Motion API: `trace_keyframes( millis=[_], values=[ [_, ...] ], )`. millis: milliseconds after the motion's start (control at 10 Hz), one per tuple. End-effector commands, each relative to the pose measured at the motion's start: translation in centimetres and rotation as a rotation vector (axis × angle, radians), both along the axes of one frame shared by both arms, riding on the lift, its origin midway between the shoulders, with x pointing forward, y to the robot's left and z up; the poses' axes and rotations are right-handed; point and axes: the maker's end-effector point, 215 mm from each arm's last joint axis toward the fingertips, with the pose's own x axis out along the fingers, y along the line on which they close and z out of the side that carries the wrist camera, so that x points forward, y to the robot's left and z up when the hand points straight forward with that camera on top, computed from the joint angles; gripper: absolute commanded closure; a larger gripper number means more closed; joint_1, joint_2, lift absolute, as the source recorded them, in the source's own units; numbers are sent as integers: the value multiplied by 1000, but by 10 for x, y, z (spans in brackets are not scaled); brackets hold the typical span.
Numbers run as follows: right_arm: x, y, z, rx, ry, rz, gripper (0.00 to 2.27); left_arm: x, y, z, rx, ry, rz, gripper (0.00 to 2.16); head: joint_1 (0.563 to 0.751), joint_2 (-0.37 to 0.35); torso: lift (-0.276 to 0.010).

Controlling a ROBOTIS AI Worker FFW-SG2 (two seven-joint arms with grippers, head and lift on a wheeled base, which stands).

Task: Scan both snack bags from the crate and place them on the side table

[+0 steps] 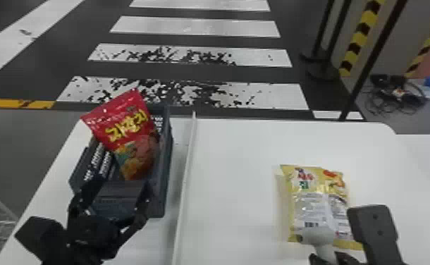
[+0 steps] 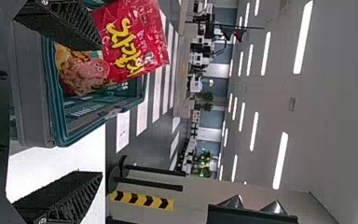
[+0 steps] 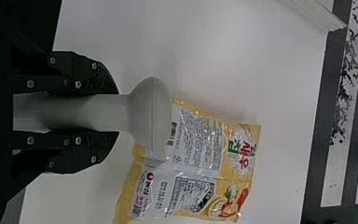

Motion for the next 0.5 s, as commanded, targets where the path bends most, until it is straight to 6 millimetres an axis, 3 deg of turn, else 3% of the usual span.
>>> trace_keyframes(
  millis=[0,400],
  values=[
    [5,3,3,1,-18,6,2253,0,0,0,0,0,-2,36,695,-1,-95],
    [26,-5,12,-36,-85,3,2253,0,0,-1,0,2,-1,36,695,-3,-95]
  ],
)
